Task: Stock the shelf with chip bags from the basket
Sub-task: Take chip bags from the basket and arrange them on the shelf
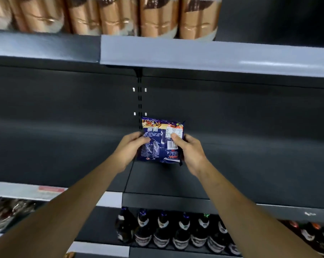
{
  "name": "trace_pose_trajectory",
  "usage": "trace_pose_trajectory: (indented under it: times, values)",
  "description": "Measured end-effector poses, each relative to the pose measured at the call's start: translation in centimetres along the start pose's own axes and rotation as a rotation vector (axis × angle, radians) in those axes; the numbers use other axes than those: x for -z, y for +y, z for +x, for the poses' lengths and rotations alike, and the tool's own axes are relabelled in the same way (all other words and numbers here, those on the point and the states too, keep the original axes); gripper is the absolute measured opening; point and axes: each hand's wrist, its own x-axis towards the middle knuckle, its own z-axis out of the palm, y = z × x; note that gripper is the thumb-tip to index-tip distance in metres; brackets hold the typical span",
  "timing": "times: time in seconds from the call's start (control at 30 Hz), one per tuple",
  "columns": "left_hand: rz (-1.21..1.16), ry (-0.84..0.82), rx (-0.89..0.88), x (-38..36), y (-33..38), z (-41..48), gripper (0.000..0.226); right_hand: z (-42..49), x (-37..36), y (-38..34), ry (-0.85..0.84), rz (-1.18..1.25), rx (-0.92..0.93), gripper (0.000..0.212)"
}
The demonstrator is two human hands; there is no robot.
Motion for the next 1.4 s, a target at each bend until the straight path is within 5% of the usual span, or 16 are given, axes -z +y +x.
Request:
trace_pose_trajectory:
  times: [0.43, 0.57, 0.67, 0.8, 0.93, 1.07, 1.2, 1.4]
  values:
    - [-0.011, 0.114, 0.005, 7.5, -2.1, 2.0, 0.024, 2.9, -7.2, 1.9, -0.017, -0.068, 0.005, 0.026]
    - [0.452, 0.426, -0.21, 7.9, -3.0, 2.6, 0.026, 3.3, -7.7, 1.9, 0.057, -0.107, 0.051, 0.025]
    - [0.6, 0.302, -0.339, 6.8, -2.6, 2.2, 0.018, 3.3, -8.2, 1.7, 0.075, -0.124, 0.088, 0.023]
    - [0.542, 0.104, -0.261, 4.9, -1.6, 2.1, 0.039, 2.9, -8.8, 1.5, 0.048, -0.184, 0.131, 0.025]
    - [0.407, 0.023, -0.182, 4.8, -1.6, 2.7, 0.036, 2.6, -8.7, 0.8, -0.019, -0.195, 0.153, 0.036]
    - [0.177, 0.116, -0.134, 4.9, -1.5, 3.0, 0.039, 2.5, -8.2, 0.2, -0.034, -0.252, 0.172, 0.04]
    - [0.017, 0.056, -0.082, 5.5, -1.2, 3.4, 0.037, 3.0, -7.5, 0.4, 0.084, -0.216, 0.181, 0.019]
    - [-0.048, 0.04, -0.075, 5.8, -1.6, 3.7, 0.044, 3.7, -6.2, 1.7, 0.022, -0.182, 0.048, 0.042]
